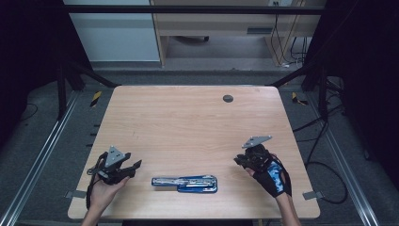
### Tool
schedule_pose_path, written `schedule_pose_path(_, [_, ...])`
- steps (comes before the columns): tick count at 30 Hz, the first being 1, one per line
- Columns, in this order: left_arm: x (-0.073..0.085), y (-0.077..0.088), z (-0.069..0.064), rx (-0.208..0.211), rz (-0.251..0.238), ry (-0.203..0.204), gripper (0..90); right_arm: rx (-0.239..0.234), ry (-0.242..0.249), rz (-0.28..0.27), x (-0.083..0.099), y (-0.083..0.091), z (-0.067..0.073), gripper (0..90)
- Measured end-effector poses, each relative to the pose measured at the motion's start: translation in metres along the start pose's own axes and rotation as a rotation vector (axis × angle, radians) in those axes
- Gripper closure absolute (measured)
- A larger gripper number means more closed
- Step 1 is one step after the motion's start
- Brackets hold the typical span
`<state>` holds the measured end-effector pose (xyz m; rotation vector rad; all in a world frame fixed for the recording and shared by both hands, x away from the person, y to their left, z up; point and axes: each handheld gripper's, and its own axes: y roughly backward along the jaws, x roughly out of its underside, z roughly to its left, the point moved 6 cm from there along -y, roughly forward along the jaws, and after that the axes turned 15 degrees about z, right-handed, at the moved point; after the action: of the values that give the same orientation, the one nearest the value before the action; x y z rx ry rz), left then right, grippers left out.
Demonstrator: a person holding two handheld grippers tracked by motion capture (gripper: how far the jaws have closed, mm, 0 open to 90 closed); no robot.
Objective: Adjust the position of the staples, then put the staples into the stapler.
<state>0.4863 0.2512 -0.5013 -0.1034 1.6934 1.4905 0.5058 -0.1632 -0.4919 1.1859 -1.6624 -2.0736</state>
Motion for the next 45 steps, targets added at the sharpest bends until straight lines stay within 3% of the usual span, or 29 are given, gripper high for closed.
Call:
schedule_pose_path(9, [0.001,-0.001,0.003,0.006,0.005,0.009,46.0,-0.039,0.065,-0.023,-0.012,0.011,0.011,78.6])
schedule_pose_path(15, [0.001,-0.001,0.003,0.01,0.003,0.014,45.9,-0.083,0.161,-0.058,-0.026,0.022,0.022,78.5])
schedule_pose_path(25, [0.001,-0.002,0.003,0.012,0.007,0.013,45.9,-0.143,0.258,-0.076,-0.04,0.026,0.039,78.4])
schedule_pose_path(33, [0.002,-0.003,0.003,0.008,0.012,0.017,45.9,-0.204,0.352,-0.037,-0.045,0.026,0.056,78.6])
schedule_pose_path(45, [0.001,-0.004,0.003,0.008,0.014,0.017,45.8,-0.247,0.465,-0.013,-0.055,0.028,0.074,78.4])
